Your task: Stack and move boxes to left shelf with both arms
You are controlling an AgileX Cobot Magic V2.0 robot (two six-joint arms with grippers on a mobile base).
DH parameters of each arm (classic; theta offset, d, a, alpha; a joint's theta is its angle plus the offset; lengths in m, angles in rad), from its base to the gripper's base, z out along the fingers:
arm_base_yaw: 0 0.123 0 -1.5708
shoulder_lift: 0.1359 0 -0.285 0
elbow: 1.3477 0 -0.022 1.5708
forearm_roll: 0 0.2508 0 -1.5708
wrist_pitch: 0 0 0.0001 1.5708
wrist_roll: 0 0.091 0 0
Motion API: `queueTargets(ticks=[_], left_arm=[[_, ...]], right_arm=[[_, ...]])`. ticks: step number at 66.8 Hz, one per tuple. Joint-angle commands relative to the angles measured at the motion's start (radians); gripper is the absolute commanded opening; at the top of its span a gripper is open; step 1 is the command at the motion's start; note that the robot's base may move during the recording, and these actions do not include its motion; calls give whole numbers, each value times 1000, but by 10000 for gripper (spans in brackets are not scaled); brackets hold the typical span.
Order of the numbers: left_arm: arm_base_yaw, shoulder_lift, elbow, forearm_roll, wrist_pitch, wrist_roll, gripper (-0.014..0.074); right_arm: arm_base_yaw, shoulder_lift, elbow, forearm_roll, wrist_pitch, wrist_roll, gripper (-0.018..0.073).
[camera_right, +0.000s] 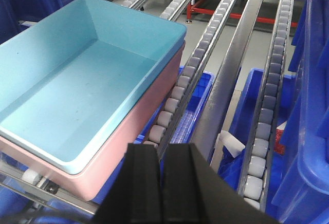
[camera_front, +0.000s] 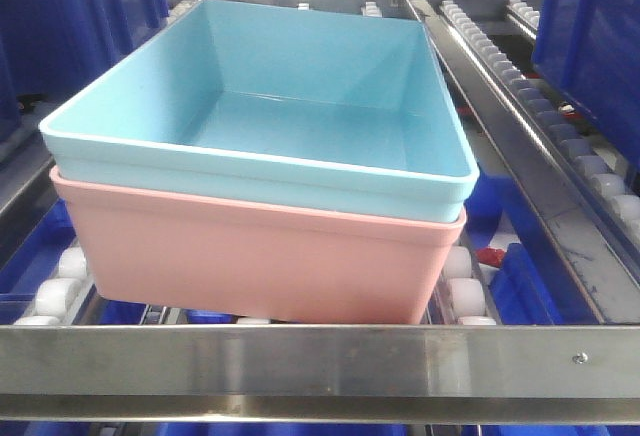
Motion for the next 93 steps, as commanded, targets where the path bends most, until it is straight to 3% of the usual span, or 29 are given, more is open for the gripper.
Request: queueTargets(ticks=[1,31,40,48,57,61,75,83,93], left_arm=[[1,-13,30,-2,-90,3,11],[1,-13,30,-2,-90,3,11],[1,-13,30,-2,-90,3,11],[1,-13,30,-2,-90,3,11],[1,-13,30,-2,-90,3,11],[1,-13,30,-2,-90,3,11],[1,-13,30,-2,-90,3,11],[1,-13,30,-2,-90,3,11],[1,-13,30,-2,-90,3,11]], right_arm=[[2,5,-26,-36,-75,-7,50],[2,5,-6,-36,-81,-7,50],[-17,5,19,12,-71,-44,50],[-122,2,47,213,-48,-264,48],[-327,-29,104,458,-150,-548,48],[-414,-46,145,537,-221,-626,48],[-629,-150,291,573,-397,-627,48],[-675,-244,357,573,-417,-605,48],[-680,-351,439,573,-460,-601,48]])
